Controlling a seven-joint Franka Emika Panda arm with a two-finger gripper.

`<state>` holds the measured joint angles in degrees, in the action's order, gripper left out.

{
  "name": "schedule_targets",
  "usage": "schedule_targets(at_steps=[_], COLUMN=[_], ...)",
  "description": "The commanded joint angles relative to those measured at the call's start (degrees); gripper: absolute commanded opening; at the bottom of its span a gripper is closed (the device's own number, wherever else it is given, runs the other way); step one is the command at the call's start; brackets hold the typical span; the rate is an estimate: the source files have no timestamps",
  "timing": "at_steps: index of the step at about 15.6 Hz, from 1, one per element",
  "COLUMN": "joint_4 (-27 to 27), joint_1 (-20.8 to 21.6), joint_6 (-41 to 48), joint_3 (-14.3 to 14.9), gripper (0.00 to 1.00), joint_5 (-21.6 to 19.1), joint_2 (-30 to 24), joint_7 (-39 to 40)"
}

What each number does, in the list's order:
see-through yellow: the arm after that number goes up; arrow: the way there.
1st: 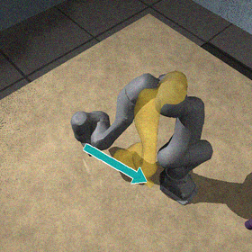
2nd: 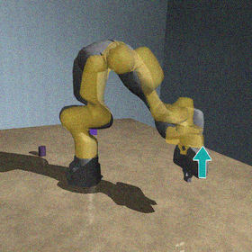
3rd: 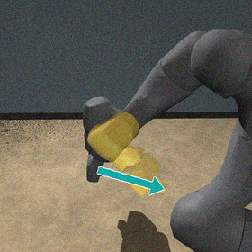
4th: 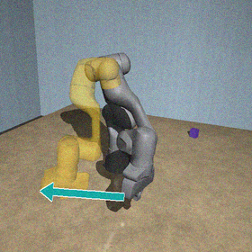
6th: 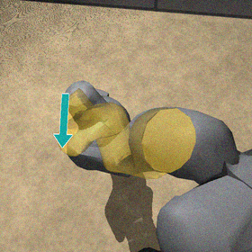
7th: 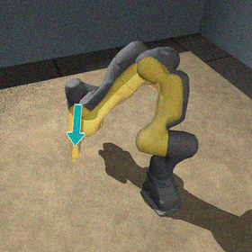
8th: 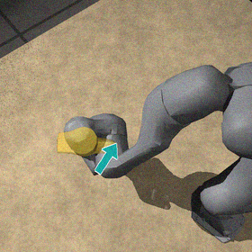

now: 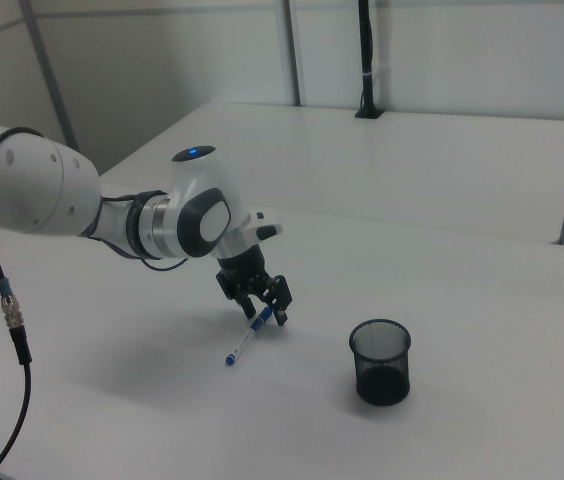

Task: Insert the marker
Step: 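Lower the gripper and close it on the marker's capped end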

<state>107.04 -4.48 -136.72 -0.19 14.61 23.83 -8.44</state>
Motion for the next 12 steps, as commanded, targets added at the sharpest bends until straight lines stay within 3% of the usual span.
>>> schedule_targets(at_steps=[1,9,12], joint_4=[0.4,0.3,0.4], joint_1=[0.3,0.3,-0.3], joint_6=[-1.0,-0.9,0.0], joint_3=[-0.2,-0.2,-0.2], gripper=[0.0,0.0,0.0], joint_5=[0.5,0.4,0.4], joint_2=[-0.6,-1.1,-5.7], joint_7=[-1.9,-2.7,-3.0])
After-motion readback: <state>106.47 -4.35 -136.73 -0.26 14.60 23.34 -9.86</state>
